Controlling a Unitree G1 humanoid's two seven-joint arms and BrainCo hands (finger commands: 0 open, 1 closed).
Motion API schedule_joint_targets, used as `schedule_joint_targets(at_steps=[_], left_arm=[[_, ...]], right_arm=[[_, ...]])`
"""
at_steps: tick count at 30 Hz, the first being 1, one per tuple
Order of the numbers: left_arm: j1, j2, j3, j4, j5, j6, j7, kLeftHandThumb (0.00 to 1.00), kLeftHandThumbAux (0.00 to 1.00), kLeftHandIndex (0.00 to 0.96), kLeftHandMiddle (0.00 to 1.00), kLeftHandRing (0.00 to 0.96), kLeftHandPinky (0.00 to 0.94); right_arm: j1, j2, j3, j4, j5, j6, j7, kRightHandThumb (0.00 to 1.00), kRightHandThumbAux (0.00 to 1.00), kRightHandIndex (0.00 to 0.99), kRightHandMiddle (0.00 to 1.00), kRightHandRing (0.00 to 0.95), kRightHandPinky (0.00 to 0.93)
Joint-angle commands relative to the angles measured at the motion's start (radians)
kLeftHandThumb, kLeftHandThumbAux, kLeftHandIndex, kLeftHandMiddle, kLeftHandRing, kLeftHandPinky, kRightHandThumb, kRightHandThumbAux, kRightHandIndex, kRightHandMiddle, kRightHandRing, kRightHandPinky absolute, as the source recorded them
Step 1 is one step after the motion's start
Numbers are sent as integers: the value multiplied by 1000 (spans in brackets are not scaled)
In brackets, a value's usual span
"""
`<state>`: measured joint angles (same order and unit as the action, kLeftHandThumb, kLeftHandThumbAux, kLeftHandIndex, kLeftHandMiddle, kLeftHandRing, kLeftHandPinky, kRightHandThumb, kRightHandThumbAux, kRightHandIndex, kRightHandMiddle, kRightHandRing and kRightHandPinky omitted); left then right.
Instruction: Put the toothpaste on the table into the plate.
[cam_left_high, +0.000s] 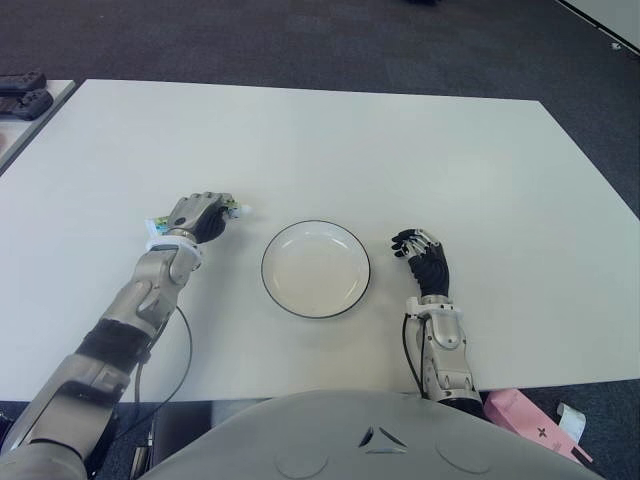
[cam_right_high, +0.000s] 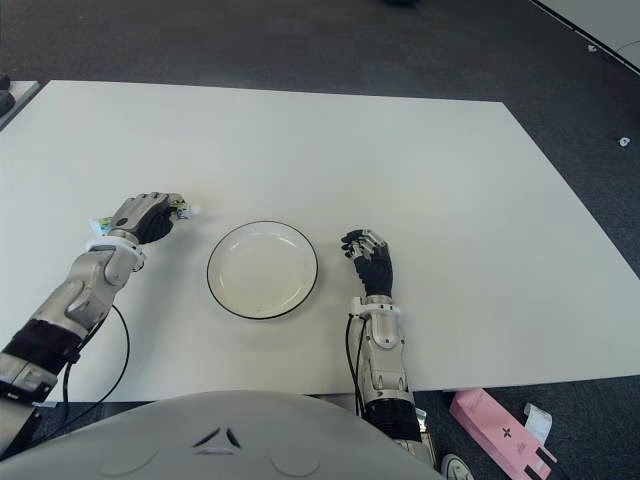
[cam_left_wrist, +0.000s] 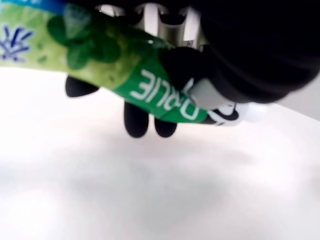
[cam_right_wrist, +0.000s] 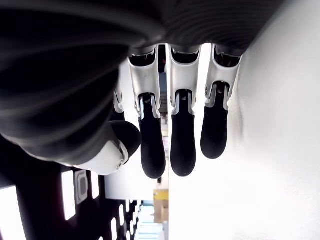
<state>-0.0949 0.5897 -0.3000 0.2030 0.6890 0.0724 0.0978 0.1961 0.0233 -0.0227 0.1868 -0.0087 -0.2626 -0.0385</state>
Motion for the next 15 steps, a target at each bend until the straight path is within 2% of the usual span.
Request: schedule_joint_targets(at_steps=[1, 8, 15], left_arm=[[17, -1, 30, -73, 35, 2, 45, 849, 671, 393, 539, 869, 835], [48, 0, 54, -209, 109, -13, 107, 852, 668, 400, 545, 880, 861], [65, -15, 54, -301, 153, -39, 122, 855, 664, 413, 553, 893, 872]], right_arm=[[24, 4, 2, 38, -2, 46, -2, 710, 731, 430, 494, 489, 496], [22, 5, 4, 43, -4, 45, -5, 709, 731, 429, 492, 488, 492], [15, 6, 3, 56, -3, 41, -4, 708, 731, 429, 493, 491, 496]])
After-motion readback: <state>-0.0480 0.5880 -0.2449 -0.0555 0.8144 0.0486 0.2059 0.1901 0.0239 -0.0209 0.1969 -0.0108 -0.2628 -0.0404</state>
